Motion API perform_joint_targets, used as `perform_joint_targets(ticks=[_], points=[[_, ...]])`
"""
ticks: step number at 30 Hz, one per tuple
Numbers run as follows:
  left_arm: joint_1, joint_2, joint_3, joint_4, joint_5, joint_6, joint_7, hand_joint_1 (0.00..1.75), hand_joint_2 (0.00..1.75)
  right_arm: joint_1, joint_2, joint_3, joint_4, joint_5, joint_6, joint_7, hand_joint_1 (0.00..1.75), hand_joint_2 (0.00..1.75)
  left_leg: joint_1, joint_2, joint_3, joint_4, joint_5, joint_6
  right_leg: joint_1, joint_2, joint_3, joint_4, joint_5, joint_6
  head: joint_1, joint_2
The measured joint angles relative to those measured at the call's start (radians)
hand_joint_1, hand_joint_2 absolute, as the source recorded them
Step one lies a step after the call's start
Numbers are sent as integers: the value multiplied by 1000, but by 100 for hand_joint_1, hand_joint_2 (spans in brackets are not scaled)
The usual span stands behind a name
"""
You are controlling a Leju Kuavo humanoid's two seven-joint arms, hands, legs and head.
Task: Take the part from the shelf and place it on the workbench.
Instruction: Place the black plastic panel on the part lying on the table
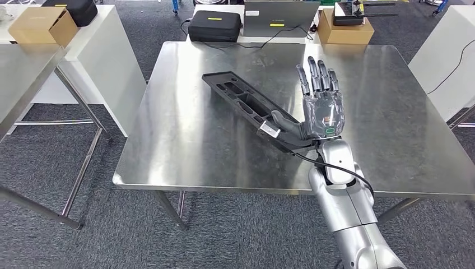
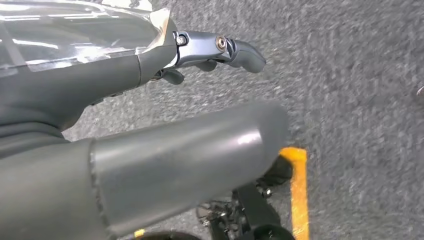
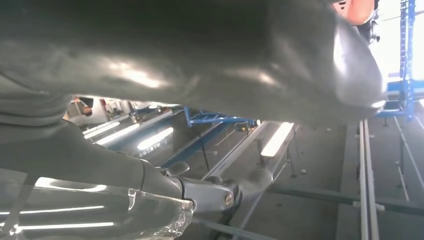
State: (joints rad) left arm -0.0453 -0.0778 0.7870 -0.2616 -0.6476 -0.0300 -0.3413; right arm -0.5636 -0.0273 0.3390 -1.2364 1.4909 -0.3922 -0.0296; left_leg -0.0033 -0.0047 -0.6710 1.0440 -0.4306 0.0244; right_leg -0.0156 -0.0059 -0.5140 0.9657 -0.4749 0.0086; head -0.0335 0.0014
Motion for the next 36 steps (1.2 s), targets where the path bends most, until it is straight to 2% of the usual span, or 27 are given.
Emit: perform_joint_targets(ticks=[2, 3, 4, 5, 6, 7, 9, 11, 13, 14, 16, 18, 19, 20, 21, 22, 24, 25, 26, 28, 29, 30, 32, 33, 34, 35, 36], points=[[0, 0, 0, 0, 0, 0, 0, 0, 0, -2, 3, 0, 2, 0, -1, -1, 0, 0, 8, 1, -35, 116, -97, -13, -1, -2, -22, 0, 20, -8, -7, 0], [-1, 0, 0, 0, 0, 0, 0, 0, 0, -2, 3, 0, 5, -1, -1, -1, 0, 0, 12, 1, -49, 177, -128, -18, -1, -2, -34, 1, 29, -7, -8, 0], [-1, 0, 0, 0, -1, 0, 0, 0, 0, -1, 3, 0, 7, -1, -1, -2, 0, 0, 15, 1, -53, 221, -140, -22, 0, -2, -47, 3, 38, -6, -9, 0], [-1, 0, 0, 0, -2, 0, 0, 0, 0, -1, 3, 0, 10, -1, -1, -3, 0, 0, 18, 2, -41, 231, -130, -25, -1, -2, -59, 6, 45, -3, -9, 0], [-2, 0, 0, 0, -3, 0, 0, 0, 0, -1, 3, 0, 12, -2, -1, -3, 0, 0, 20, 2, -9, 203, -105, -27, -2, -2, -71, 10, 52, 0, -9, 0], [-3, 0, 0, 0, -4, 0, 0, 0, 0, -2, 3, 0, 14, -3, -1, -3, 0, 0, 23, 2, 38, 144, -80, -27, -3, -2, -81, 16, 57, 4, -10, 0], [-7, 0, 0, 0, -9, 0, 0, 0, 0, -5, 3, 0, 16, -6, -1, -3, 0, 0, 23, 0, 129, 14, -69, -23, -2, -2, -96, 24, 66, 17, -9, 0], [-10, 0, 0, 0, -13, 0, 0, 0, 0, -10, 3, 1, 17, -8, -2, -3, 0, 0, 15, -3, 157, -37, -80, -11, -1, -3, -101, 26, 77, 32, -8, 0], [-11, 0, 0, 0, -16, 0, 0, 0, 0, -13, 2, 1, 18, -11, -2, -3, 0, 0, 12, -1, 147, -41, -66, 8, -2, -2, -105, 26, 86, 46, -6, 0], [-12, -1, 0, 0, -17, 0, 0, 0, 0, -13, 1, 0, 18, -12, -2, -2, 0, 0, 12, 1, 141, -43, -56, 19, -3, -1, -114, 38, 76, 48, -5, 0], [-14, -2, 0, 0, -21, 0, 0, 0, 0, -12, -2, 0, 19, -13, -2, 0, 0, 0, 14, 5, 122, -47, -35, 36, -5, 1, -152, 118, 15, 41, 0, 0], [-15, -2, 0, 0, -24, 0, 0, 0, 0, -10, -4, 0, 20, -13, -2, 1, 0, 0, 11, 6, 97, -47, -16, 42, -4, 1, -198, 259, -61, 35, 6, 0], [-15, -2, 0, 0, -24, 0, 0, 0, 0, -7, -5, 0, 21, -13, -2, 2, 0, 0, 9, 7, 84, -46, -7, 43, -4, 2, -208, 311, -82, 37, 7, 0], [-15, -2, 0, 0, -25, 0, 0, 0, 0, -5, -6, 0, 22, -13, -2, 2, 0, 0, 6, 6, 73, -46, 2, 43, -4, 2, -200, 328, -86, 42, 8, 0], [-15, -2, 0, 0, -26, 0, 0, 0, 0, -3, -7, -1, 23, -13, -2, 2, 0, 0, 5, 6, 63, -46, 10, 43, -3, 2, -171, 301, -76, 47, 8, 0], [-15, -2, 0, 0, -27, 0, 0, 0, 0, -3, -7, -1, 23, -13, -2, 3, 0, 0, 3, 5, 55, -45, 17, 41, -2, 2, -123, 238, -58, 50, 8, 0], [-17, -4, 0, 0, -29, -1, 0, 0, 0, -5, -7, -1, 23, -13, -3, 4, 0, 0, 0, 4, 42, -45, 32, 34, 5, 1, -18, 85, -35, 44, 8, 0], [-17, -5, 0, 0, -30, -1, 0, 0, 0, -5, -7, -1, 22, -13, -4, 4, 0, 0, -1, 5, 39, -45, 39, 28, 8, 1, 14, 34, -31, 39, 7, 0], [-18, -6, 0, 0, -30, -1, 0, 0, 0, -5, -7, -2, 22, -13, -4, 4, 0, 0, -2, 5, 36, -46, 46, 23, 11, 1, 26, 11, -30, 33, 7, 0], [-18, -5, 0, 0, -31, -1, 1, 0, 0, -5, -7, -2, 22, -13, -4, 5, 0, 0, -2, 5, 32, -48, 57, 12, 9, 1, 18, 5, -18, 22, 7, 0], [-18, -5, 0, 0, -31, -1, 1, 0, 0, -5, -7, -2, 22, -13, -5, 5, 0, 0, 0, 4, 27, -42, 50, 6, 6, 0, 12, 3, -11, 14, 7, 0], [-18, -5, 0, 0, -32, -1, 1, 0, 0, -6, -6, -2, 22, -13, -5, 5, 0, 0, 1, 2, 17, -22, 27, 0, 2, -1, 5, 1, -2, 5, 5, 0], [-18, -5, 0, 0, -32, -1, 1, 0, 0, -8, -3, -2, 22, -13, -4, 5, 0, 0, 7, 1, -17, 74, -60, -11, 0, -3, -11, 0, 15, -9, -1, 0], [-18, -5, 0, 0, -32, -1, 1, 0, 0, -8, -3, -2, 22, -13, -4, 5, 0, 0, 10, 1, -34, 138, -103, -16, 1, -3, -21, 0, 23, -12, -4, 0], [-18, -5, 0, 0, -32, -1, 1, 0, 0, -7, -3, -2, 23, -13, -4, 5, 0, 0, 13, 1, -46, 193, -130, -21, 2, -3, -31, 1, 30, -13, -5, 0], [-19, -5, 0, 1, -32, -1, 1, 0, 0, -6, -3, -2, 23, -13, -4, 5, 0, 0, 15, 1, -45, 223, -136, -24, 2, -3, -42, 3, 38, -11, -6, 0], [-19, -5, 0, 1, -32, -1, 1, 0, 0, -4, -3, -2, 24, -13, -4, 5, 0, 0, 17, 2, -26, 217, -121, -25, 2, -3, -52, 6, 44, -9, -6, 0]])
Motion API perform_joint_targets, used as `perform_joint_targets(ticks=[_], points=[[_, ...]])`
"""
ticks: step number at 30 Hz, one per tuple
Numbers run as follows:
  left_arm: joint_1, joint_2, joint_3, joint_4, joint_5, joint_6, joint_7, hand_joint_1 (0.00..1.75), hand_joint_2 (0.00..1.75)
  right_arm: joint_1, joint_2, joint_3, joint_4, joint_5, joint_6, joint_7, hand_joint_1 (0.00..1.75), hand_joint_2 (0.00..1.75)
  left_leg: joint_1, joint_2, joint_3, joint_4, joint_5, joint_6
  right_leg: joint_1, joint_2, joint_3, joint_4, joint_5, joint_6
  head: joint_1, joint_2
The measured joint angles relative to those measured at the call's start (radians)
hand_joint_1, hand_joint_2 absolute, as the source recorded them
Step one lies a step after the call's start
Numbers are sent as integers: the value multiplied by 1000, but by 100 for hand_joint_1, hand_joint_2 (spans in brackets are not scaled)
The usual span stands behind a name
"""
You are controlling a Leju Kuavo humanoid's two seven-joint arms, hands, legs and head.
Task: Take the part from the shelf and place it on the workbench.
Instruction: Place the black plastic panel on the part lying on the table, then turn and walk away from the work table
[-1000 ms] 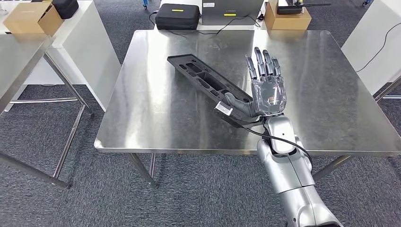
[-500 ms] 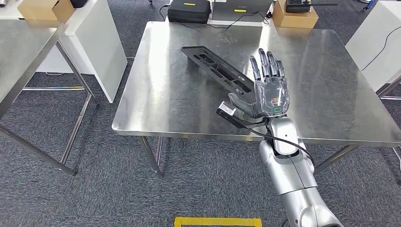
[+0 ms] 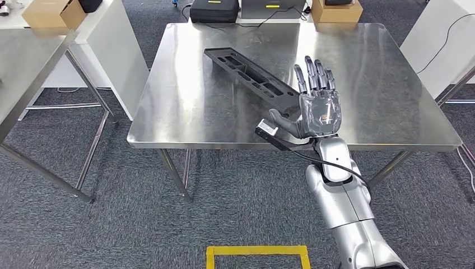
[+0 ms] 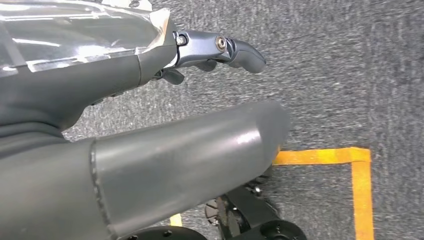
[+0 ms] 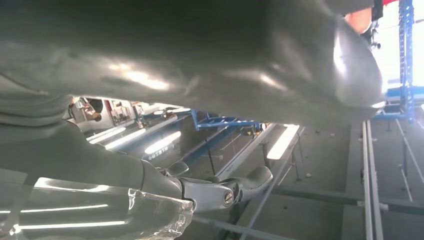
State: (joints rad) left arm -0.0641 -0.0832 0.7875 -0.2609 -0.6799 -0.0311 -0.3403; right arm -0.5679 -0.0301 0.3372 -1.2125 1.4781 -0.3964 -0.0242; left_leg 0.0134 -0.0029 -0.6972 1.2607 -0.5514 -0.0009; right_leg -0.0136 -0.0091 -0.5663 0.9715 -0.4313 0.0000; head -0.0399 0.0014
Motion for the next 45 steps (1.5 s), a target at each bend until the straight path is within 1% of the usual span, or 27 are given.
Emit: perform_joint_targets(ticks=[2, 4, 5, 7, 9, 12, 14, 15, 16, 18, 20, 21, 23, 24, 26, 28, 29, 30, 32, 34, 35, 36, 38, 40, 43, 44, 45], points=[[-2, 0, 0, 0, 0, 0, 0, 0, 0, 1, 0, 0, 1, 1, 0, 0, 0, 0, 3, 0, 83, -109, 45, 2, -1, 0, -17, 8, 9, 6, 0, 0], [-4, 0, 0, 0, 0, 0, 0, 0, 0, -1, 0, 0, 1, 2, 0, 0, 0, 0, 0, -2, 158, -226, 59, 9, 2, 0, -29, 15, 17, 17, 1, 0], [-5, 1, 0, 0, 0, 0, 0, 0, 0, -2, 1, 0, 1, 3, 0, 0, 0, 0, -3, -3, 173, -254, 56, 13, 3, -1, -33, 16, 22, 24, 1, 0], [-5, 1, 0, 0, 0, 0, 0, 0, 0, -2, 2, 0, 1, 4, 0, 0, 0, 0, -8, -3, 170, -262, 63, 26, 3, -1, -37, 16, 32, 40, 2, 0], [-6, 0, 0, 0, 0, 0, 0, 0, 0, -3, 1, 0, 1, 4, 0, -1, 0, 0, -7, 1, 162, -269, 80, 46, 1, 1, -54, 41, 11, 46, 4, 0], [-7, -1, 0, 0, 0, -1, 0, 0, 0, -1, -1, 0, 2, 4, 0, -1, 0, 0, -5, 6, 135, -273, 105, 65, -2, 4, -117, 212, -98, 36, 13, 0], [-7, 0, 0, 0, 0, -1, 0, 0, 0, 2, -2, 0, 5, 4, 0, -1, 0, 0, -5, 7, 113, -272, 122, 65, -3, 4, -137, 310, -135, 44, 15, 0], [-7, -1, 0, 0, 0, -1, 0, 0, 0, 4, -2, 0, 6, 4, 0, -1, 0, 0, -5, 7, 103, -272, 130, 63, -4, 4, -120, 306, -128, 53, 16, 0], [-7, -1, 0, 0, 0, -1, 0, 0, 0, 4, -3, 0, 8, 4, 0, -1, 0, 0, -5, 6, 93, -271, 138, 61, -5, 4, -84, 264, -109, 62, 16, 0], [-7, -2, 0, 0, 0, -1, 0, 0, 0, 1, -3, 0, 9, 4, 0, -1, 0, 0, -6, 5, 77, -267, 151, 52, -6, 5, 19, 114, -78, 71, 17, 0], [-7, -3, 1, 0, 0, -1, 0, 0, 0, -2, -2, 0, 8, 4, -1, -1, 0, 0, -9, 6, 66, -265, 166, 40, -2, 6, 76, 19, -72, 62, 15, 0], [-7, -2, 1, 0, 0, -1, 0, 0, 0, -1, -2, 0, 9, 4, -1, -1, 0, 0, -10, 6, 62, -265, 173, 34, 1, 7, 81, 7, -73, 56, 13, 0], [-7, -2, 1, 0, 0, -1, 0, 0, 0, 0, -2, 0, 10, 3, -1, -2, 0, 0, -7, 3, 55, -263, 181, 22, -1, 7, 64, 8, -60, 39, 12, 0], [-6, -2, 1, 0, 0, -1, 0, 0, 0, -1, -2, 0, 11, 3, -2, -2, 0, 0, -5, 2, 46, -252, 166, 15, -3, 6, 57, 8, -51, 28, 10, 0], [-6, -2, 2, 0, -1, -1, 0, 0, 0, -2, 1, 0, 12, 3, -3, -3, 0, 0, -2, 0, 13, -169, 84, 5, -6, 3, 36, 7, -31, 8, 4, 0], [-6, -2, 2, 0, -1, -1, 0, 0, 0, -1, 2, 0, 15, 2, -4, -4, 0, 0, -1, 0, -23, -35, -3, -1, -2, 2, 9, 8, -11, 0, -1, 0], [-6, -2, 2, 0, -1, -1, 0, 0, 0, 0, 2, 0, 16, 2, -4, -4, 0, 0, -1, 0, -29, 14, -18, -1, 0, 2, -5, 9, 0, -1, -2, 0], [-7, -2, 3, 0, -1, -1, 0, 0, 0, 1, 2, 0, 18, 2, -4, -4, 0, 0, -1, 0, -20, 31, -10, 0, 2, 2, -18, 11, 10, -1, -2, 0], [-7, -2, 3, 0, -1, -1, 0, 0, 0, 1, 2, 0, 20, 2, -4, -5, 0, 0, -2, 0, 55, -42, 42, 9, 5, 3, -44, 13, 29, 2, -2, 0], [-11, -1, 3, -1, -1, -1, 0, 0, 0, -1, 3, 0, 20, 1, -4, -5, 0, 0, -5, -1, 157, -187, 53, 22, 9, 4, -61, 15, 47, 10, -1, 0], [-12, -1, 4, -1, -2, -1, 0, 0, 0, -2, 3, 0, 20, 1, -4, -5, 0, 0, -9, -1, 189, -238, 45, 28, 9, 3, -66, 14, 56, 15, 0, 0], [-13, 0, 4, -1, -2, -2, 0, 0, 0, -3, 4, 0, 20, 0, -4, -5, 0, 0, -14, -2, 202, -266, 36, 33, 8, 2, -69, 13, 65, 23, -1, 0], [-14, -1, 6, -1, -3, -2, 0, 0, 0, -3, 5, 0, 20, 0, -4, -5, 0, 0, -18, -1, 196, -277, 51, 45, 6, 1, -73, 13, 77, 37, -2, 0], [-15, -1, 7, 0, -3, -2, 1, 0, 0, -2, 4, 0, 21, -1, -4, -5, 0, 0, -14, 4, 180, -286, 76, 60, 7, 3, -94, 48, 44, 38, 0, 0], [-17, -2, 8, 0, -4, -4, 1, 0, 0, -2, 1, 0, 23, -1, -4, -5, 0, 0, -13, 7, 138, -288, 115, 70, 4, 7, -141, 217, -87, 27, 9, 0], [-17, -2, 8, 0, -4, -5, 1, 0, 0, -1, 0, 0, 24, -1, -5, -5, 0, 0, -13, 8, 121, -287, 128, 70, 2, 7, -147, 274, -111, 31, 9, 0], [-17, -2, 9, 0, -6, -6, 2, 0, 0, 0, -1, 0, 26, -1, -5, -5, 0, 0, -13, 9, 104, -286, 140, 68, 0, 7, -142, 309, -114, 40, 9, 0]])
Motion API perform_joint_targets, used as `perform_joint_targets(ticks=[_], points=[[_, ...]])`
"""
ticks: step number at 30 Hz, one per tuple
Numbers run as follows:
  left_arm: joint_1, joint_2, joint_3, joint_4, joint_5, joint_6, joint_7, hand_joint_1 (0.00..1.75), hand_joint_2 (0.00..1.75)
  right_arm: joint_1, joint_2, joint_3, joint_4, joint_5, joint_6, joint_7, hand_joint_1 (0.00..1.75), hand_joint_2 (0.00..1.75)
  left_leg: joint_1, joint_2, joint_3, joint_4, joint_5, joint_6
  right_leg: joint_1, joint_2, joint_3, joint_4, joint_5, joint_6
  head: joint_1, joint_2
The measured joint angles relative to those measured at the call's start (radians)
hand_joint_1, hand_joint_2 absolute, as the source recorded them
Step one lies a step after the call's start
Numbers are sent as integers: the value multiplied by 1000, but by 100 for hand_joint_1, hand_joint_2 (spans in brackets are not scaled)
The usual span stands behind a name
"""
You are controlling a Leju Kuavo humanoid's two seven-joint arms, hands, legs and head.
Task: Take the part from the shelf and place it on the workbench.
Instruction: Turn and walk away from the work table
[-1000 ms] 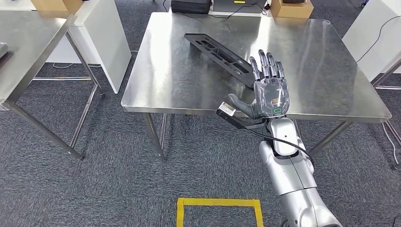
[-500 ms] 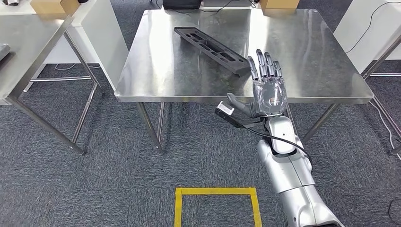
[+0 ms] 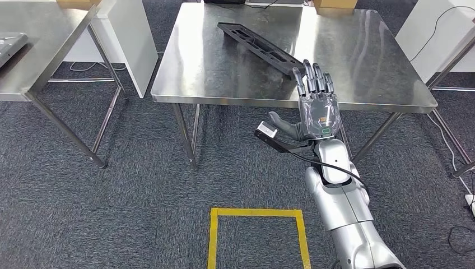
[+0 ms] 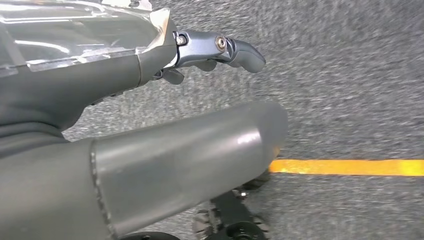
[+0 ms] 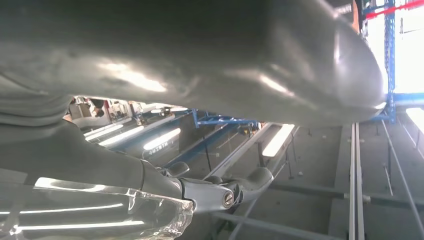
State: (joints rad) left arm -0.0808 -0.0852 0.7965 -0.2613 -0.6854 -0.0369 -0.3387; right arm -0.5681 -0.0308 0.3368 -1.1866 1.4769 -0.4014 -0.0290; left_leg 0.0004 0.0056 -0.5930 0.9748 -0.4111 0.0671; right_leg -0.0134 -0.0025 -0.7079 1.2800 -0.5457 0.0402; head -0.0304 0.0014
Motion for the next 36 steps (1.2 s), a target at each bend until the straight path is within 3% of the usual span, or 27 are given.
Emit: perform_joint_targets(ticks=[2, 3, 5, 6, 7, 9, 10, 11, 13, 14, 15, 16, 18, 20, 22, 24, 25, 26, 28, 30, 31, 32, 34, 36], points=[[0, -1, 3, 0, -3, -2, 1, 0, 0, 0, -1, 0, 2, -1, -1, 0, 0, 0, 1, 1, -32, 5, 22, -5, -4, 0, 56, -31, 35, 22, 0, 0], [0, -1, 4, 0, -5, -2, 2, 0, 0, -1, -2, 0, 2, -1, -1, 0, 0, 0, 1, 1, -46, 9, 32, -10, -5, 0, 108, -96, 47, 26, 0, 0], [0, -2, 6, 0, -5, -3, 2, 0, 0, -4, -1, 0, 2, -2, -3, 0, 0, 0, 0, 0, -66, 13, 51, -21, -1, 1, 213, -246, 34, 18, -1, 0], [0, -2, 7, 0, -5, -3, 3, 0, 0, -5, -1, 0, 2, -2, -4, 0, 0, 0, -1, 1, -71, 13, 62, -28, 1, 2, 241, -296, 21, 9, -2, 0], [0, -1, 7, 0, -6, -3, 3, 0, 0, -5, -2, 0, 2, -2, -5, -1, 0, 0, -1, 1, -74, 11, 72, -34, 5, 2, 248, -317, 16, 1, -3, 0], [2, 0, 8, 0, -6, -3, 3, 0, 0, -4, -3, 0, 3, -3, -8, -1, 0, 0, 3, -1, -80, 8, 80, -48, 2, 1, 231, -320, 31, -18, -3, 0], [3, 0, 9, 1, -6, -3, 4, 0, 0, -4, -3, 0, 3, -3, -9, -2, 0, 0, 5, -4, -89, 21, 57, -55, 0, -1, 223, -320, 42, -29, -5, 0], [4, 0, 9, 1, -6, -4, 4, 0, 0, -4, -2, 0, 4, -4, -10, -2, 0, 0, 7, -6, -101, 53, 15, -61, -2, -2, 214, -321, 55, -38, -8, 0], [5, -1, 9, 1, -6, -4, 4, 0, 0, -3, -2, 0, 5, -4, -12, -3, 0, 0, 10, -8, -134, 176, -95, -71, -1, -4, 188, -319, 79, -47, -14, 0], [5, -1, 9, 1, -6, -4, 4, 0, 0, -1, -2, 0, 6, -4, -12, -3, 0, 0, 11, -8, -147, 245, -128, -75, 0, -4, 173, -318, 91, -48, -15, 0], [5, -1, 9, 1, -6, -4, 4, 0, 0, 1, -2, 0, 6, -4, -12, -4, 0, 0, 11, -8, -150, 294, -138, -77, 1, -4, 158, -315, 101, -47, -16, 0], [5, -1, 9, 1, -6, -4, 4, 0, 0, 3, -2, 0, 7, -4, -12, -4, 0, 0, 11, -8, -137, 312, -126, -77, 1, -4, 142, -311, 110, -45, -16, 0], [4, -1, 9, 1, -6, -4, 4, 0, 0, 5, -3, 0, 8, -5, -13, -5, 0, 0, 11, -8, -55, 235, -80, -72, 1, -3, 115, -300, 124, -39, -16, 0], [3, 0, 9, 1, -7, -4, 4, 0, 0, 5, -4, -1, 8, -6, -14, -6, 0, 0, 8, -10, 53, 90, -81, -60, 4, -3, 99, -292, 135, -30, -16, 0], [1, 1, 9, 1, -8, -4, 4, 0, 0, 2, -4, -1, 8, -9, -16, -7, 0, 0, 1, -11, 97, 15, -102, -49, 5, -5, 93, -291, 149, -16, -15, 0], [0, 0, 9, 1, -9, -4, 4, 0, 0, 0, -6, 0, 10, -12, -18, -9, 0, 0, -1, -8, 90, 3, -90, -34, 4, -6, 86, -292, 159, -2, -15, 0], [0, -1, 9, 2, -10, -4, 4, 0, 0, -2, -7, 0, 12, -15, -19, -10, 0, 0, 0, -7, 83, -2, -79, -25, 3, -5, 76, -281, 149, 0, -14, 0], [0, -1, 9, 2, -12, -4, 4, 0, 0, -4, -8, 0, 14, -17, -19, -11, 0, 0, 3, -5, 74, -7, -67, -16, 3, -4, 60, -253, 125, -2, -10, 0], [-1, -1, 9, 2, -14, -2, 2, 0, 0, -8, -9, 0, 19, -21, -20, -11, 0, 0, 4, -3, 51, -9, -46, -7, 1, -1, 17, -139, 44, -9, -3, 0], [0, -2, 10, 2, -13, 1, 2, 0, 0, -8, -10, 1, 24, -21, -21, -11, 0, 0, 3, -1, 25, -8, -26, -6, -2, -1, -11, -18, -3, -3, 1, 0], [0, -2, 11, 3, -12, 2, 1, 0, 0, -7, -11, 2, 27, -22, -21, -11, 0, 0, 3, -1, 14, -7, -18, -8, -3, -1, -5, 2, 0, 6, 1, 0], [0, -3, 13, 3, -12, 4, 1, 0, 0, -8, -11, 2, 30, -22, -21, -11, 0, 0, 3, -1, 4, -6, -10, -11, -5, -1, 22, -18, 17, 16, 2, 0], [1, -4, 14, 4, -12, 5, 1, 0, 0, -11, -11, 3, 33, -22, -21, -11, 0, 0, 3, -2, -12, 0, 0, -18, -7, -2, 122, -152, 47, 25, 3, 0], [1, -5, 15, 4, -12, 5, 0, 0, 0, -17, -10, 3, 33, -22, -21, -11, 0, 0, 0, -2, -24, 8, 9, -29, -3, -1, 204, -277, 44, 16, 1, 0]])
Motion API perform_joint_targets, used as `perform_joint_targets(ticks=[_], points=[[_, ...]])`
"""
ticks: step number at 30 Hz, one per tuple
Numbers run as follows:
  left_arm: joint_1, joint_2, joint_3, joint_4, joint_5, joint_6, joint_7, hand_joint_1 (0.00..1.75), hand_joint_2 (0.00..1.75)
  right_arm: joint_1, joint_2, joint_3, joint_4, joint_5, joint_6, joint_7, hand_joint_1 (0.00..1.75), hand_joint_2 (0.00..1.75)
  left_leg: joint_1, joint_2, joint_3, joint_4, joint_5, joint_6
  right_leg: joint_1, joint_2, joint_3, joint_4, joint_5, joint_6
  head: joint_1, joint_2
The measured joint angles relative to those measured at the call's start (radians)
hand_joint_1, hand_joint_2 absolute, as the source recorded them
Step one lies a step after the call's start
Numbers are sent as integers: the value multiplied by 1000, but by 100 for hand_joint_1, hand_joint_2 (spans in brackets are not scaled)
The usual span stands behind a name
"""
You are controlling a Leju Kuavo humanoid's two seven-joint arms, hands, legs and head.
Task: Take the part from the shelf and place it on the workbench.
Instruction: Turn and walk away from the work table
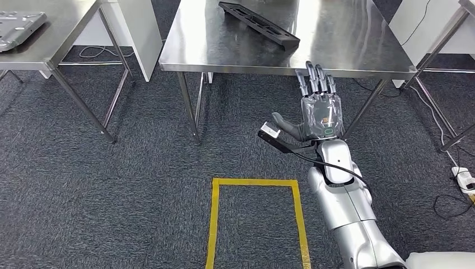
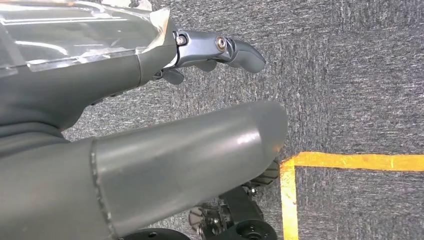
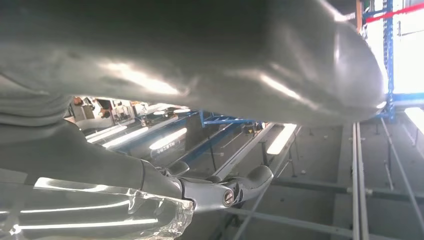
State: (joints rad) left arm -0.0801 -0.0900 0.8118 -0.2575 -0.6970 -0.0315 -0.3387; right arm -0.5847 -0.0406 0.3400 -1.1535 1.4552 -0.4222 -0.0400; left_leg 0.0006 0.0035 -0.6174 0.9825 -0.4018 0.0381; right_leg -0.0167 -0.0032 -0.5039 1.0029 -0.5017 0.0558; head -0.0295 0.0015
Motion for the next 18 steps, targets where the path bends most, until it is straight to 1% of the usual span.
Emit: perform_joint_targets(ticks=[1, 2, 3, 6, 7, 9, 11, 13, 14, 15, 16, 18], points=[[0, 0, 0, 0, 0, 1, -1, 0, 0, -2, 0, 0, 1, 0, 0, 0, 0, 0, -1, 0, -4, 2, 5, -6, 3, 1, 16, -29, -6, -7, -2, 0], [1, 0, 1, 0, 0, 1, -1, 0, 0, -3, 1, 0, 1, -1, 0, -1, 0, 0, 0, 1, -7, 3, 8, -12, 4, 1, 15, -36, -6, -13, -3, 0], [2, 0, 2, 0, 0, 2, -2, 0, 0, -5, 1, 0, 2, -2, 0, -2, 0, 0, 1, 0, -8, 3, 7, -10, 4, 1, 11, -37, -3, -17, -3, 0], [5, 1, 7, 0, 0, 2, -4, 0, 0, -13, 1, 1, 6, -12, 0, -8, 0, 0, 4, -1, -15, -2, 16, 16, 8, 2, 3, -38, 6, -33, -9, 0], [7, 0, 10, 0, 0, 3, -5, 0, 0, -15, 2, 2, 8, -15, 0, -10, 0, 0, 5, -1, -16, -6, 25, 15, 10, 2, 0, -38, 10, -38, -11, 0], [9, 1, 16, 0, 0, 3, -6, 0, 0, -19, 1, 4, 12, -20, 0, -12, 0, 0, 7, -1, -18, -13, 37, 1, 13, 2, -6, -38, 16, -44, -12, 0], [11, 1, 22, 0, -2, 3, -7, 0, 0, -21, 1, 7, 17, -27, 0, -15, 0, 0, 9, -1, -20, -17, 45, -9, 14, 2, -11, -37, 20, -47, -12, 0], [13, 1, 25, 0, -5, 3, -9, 0, 0, -24, 1, 9, 22, -30, -1, -16, 0, 0, 9, -2, -24, -16, 47, -13, 14, 2, -13, -36, 22, -47, -12, 0], [14, 1, 28, 0, -8, 3, -11, 0, 0, -25, 1, 11, 24, -26, -1, -13, 0, 0, 9, -2, -26, -15, 47, -13, 11, 1, -14, -36, 23, -45, -12, 0], [14, 2, 30, 0, -9, 3, -12, 0, 0, -27, 2, 13, 27, -21, -2, -10, 0, 0, 8, -3, -27, -14, 47, -11, 9, 1, -15, -38, 24, -42, -13, 0], [14, 2, 33, 0, -11, 3, -13, 0, 0, -29, 2, 16, 28, -15, -2, -7, 0, 0, 6, -4, -27, -16, 47, -6, 7, 1, -14, -41, 26, -38, -14, 0], [14, 2, 38, 0, -12, 4, -13, 0, 0, -34, 3, 20, 31, -8, -4, -2, 0, 0, 11, -5, -11, -47, 60, 5, 10, 0, -17, -38, 21, -36, -15, 0]])
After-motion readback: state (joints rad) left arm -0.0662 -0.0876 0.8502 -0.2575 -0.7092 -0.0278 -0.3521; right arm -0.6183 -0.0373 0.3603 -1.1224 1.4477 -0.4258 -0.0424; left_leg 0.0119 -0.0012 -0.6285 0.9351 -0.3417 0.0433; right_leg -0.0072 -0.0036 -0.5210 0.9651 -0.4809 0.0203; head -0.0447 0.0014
